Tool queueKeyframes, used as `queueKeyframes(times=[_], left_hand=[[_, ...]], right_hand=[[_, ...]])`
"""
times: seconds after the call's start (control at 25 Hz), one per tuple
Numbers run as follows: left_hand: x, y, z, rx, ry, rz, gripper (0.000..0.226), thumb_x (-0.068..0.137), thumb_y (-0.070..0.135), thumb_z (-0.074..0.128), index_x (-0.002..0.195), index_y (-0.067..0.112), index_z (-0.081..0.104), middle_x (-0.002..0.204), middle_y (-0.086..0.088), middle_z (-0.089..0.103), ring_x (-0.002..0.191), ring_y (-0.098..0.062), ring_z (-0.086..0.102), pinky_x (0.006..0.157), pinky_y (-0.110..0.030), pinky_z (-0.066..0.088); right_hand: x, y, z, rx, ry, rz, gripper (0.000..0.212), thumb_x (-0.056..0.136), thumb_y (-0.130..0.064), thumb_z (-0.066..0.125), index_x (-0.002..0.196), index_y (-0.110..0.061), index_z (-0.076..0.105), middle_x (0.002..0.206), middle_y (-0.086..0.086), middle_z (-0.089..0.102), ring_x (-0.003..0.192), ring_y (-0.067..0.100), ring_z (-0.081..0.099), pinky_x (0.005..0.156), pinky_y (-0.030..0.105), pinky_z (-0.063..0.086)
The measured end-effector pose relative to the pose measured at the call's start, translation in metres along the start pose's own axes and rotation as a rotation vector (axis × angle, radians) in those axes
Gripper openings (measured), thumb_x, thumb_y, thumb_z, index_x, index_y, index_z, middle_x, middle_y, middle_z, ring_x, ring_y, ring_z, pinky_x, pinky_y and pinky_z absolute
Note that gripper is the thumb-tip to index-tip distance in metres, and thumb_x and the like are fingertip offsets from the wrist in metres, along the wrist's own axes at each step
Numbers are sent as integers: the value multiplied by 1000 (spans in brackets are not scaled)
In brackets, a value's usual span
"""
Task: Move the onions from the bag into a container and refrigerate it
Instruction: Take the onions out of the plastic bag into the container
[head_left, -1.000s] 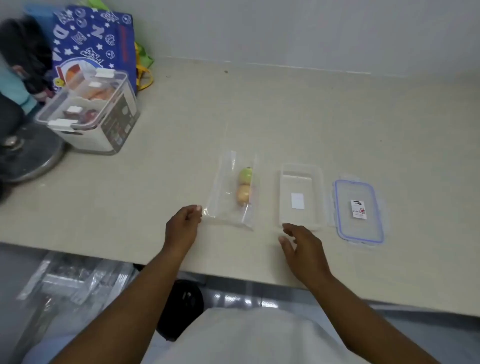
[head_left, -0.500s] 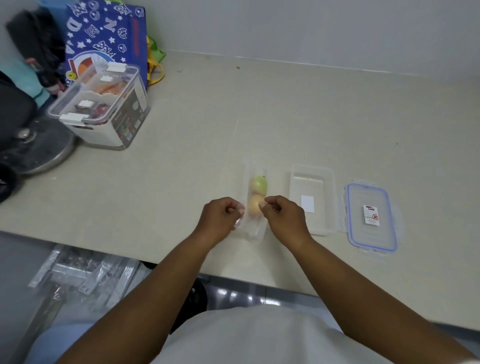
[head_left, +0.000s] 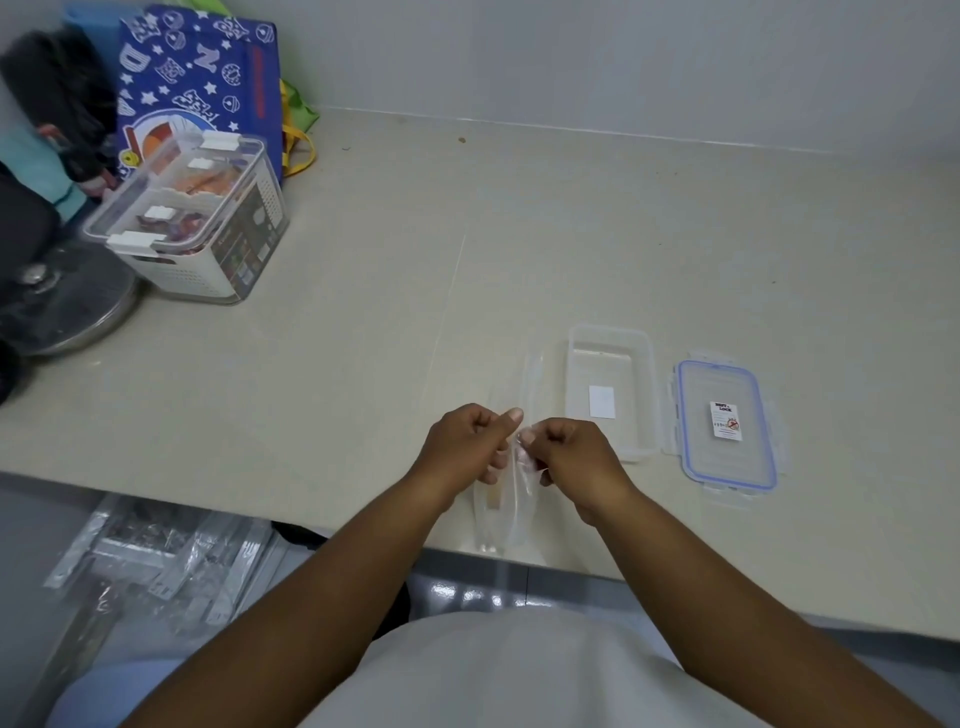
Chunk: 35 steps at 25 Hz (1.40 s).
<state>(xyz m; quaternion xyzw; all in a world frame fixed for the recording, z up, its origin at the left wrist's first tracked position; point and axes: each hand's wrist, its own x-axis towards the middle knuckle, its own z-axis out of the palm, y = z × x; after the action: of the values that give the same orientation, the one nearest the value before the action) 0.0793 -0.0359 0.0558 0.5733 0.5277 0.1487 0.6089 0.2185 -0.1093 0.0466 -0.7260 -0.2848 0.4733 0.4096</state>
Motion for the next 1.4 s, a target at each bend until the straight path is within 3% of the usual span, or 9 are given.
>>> queueKeyframes(times=[0.2, 0.4, 0.76, 0.84, 0.92, 1.04, 1.16, 1.28, 1.4], left_hand=[[6, 10, 14, 115, -35, -69, 32, 73, 38, 77, 78, 9, 68, 69, -5, 74, 59, -16, 70, 50, -23, 53], [4, 0, 10, 84, 19, -65, 17, 82, 21, 72, 75, 6, 68, 64, -8, 69, 50, -13, 66, 46, -20, 51], [1, -14, -46, 320, 259, -8, 14, 78, 11, 66, 67, 3, 68, 65, -7, 69, 49, -16, 64, 55, -32, 60], [-3, -14, -43, 311, 249, -8, 13, 78, 14, 68, 69, 4, 69, 66, -7, 70, 49, -15, 64, 52, -28, 58], [-8, -13, -34, 318, 226, 6, 12, 78, 18, 71, 72, 7, 69, 68, -7, 70, 51, -14, 66, 47, -24, 55], [-12, -11, -24, 349, 195, 41, 10, 77, 21, 74, 79, 14, 68, 73, -3, 70, 56, -13, 69, 44, -21, 50], [-14, -9, -22, 347, 192, 51, 9, 77, 20, 75, 81, 16, 68, 75, -2, 70, 56, -12, 68, 44, -20, 50], [-15, -10, -21, 356, 204, 59, 6, 79, 20, 73, 80, 16, 69, 74, -3, 70, 56, -13, 68, 46, -22, 54], [-14, -12, -21, 352, 229, 60, 6, 80, 20, 73, 79, 15, 69, 73, -2, 70, 57, -14, 69, 51, -24, 57]], right_hand=[[-10, 4, -2, -26, 13, -8, 13, 72, -15, 78, 69, -6, 69, 61, 1, 68, 54, 11, 60, 51, 18, 47], [-18, 15, -7, 104, 5, 13, 29, 74, -25, 80, 73, 1, 67, 61, 5, 67, 51, 11, 54, 53, 24, 46], [-19, 25, -51, -256, 403, 19, 16, 75, -23, 70, 62, -15, 65, 63, -5, 69, 72, 19, 68, 59, 24, 46], [-26, 23, -46, -449, 438, -100, 10, 76, -23, 69, 69, -17, 64, 70, -4, 68, 75, 20, 65, 60, 27, 47], [-30, 17, -33, -769, 453, -486, 12, 76, -18, 70, 87, -17, 65, 85, 1, 66, 83, 23, 60, 63, 34, 51], [-22, 2, -10, -1080, 59, -782, 34, 79, -9, 65, 112, -13, 64, 109, 8, 61, 100, 29, 56, 70, 42, 53], [-4, -3, 7, -1382, -306, -495, 58, 80, -21, 68, 134, -23, 49, 147, 11, 35, 130, 31, 38, 87, 43, 52], [13, -4, 16, -1573, -400, -431, 69, 74, -38, 72, 137, -34, 44, 157, 10, 15, 142, 34, 21, 92, 42, 49], [25, -7, 24, -1693, -364, -509, 56, 69, -48, 73, 120, -30, 59, 143, 13, 33, 127, 37, 35, 84, 42, 54]])
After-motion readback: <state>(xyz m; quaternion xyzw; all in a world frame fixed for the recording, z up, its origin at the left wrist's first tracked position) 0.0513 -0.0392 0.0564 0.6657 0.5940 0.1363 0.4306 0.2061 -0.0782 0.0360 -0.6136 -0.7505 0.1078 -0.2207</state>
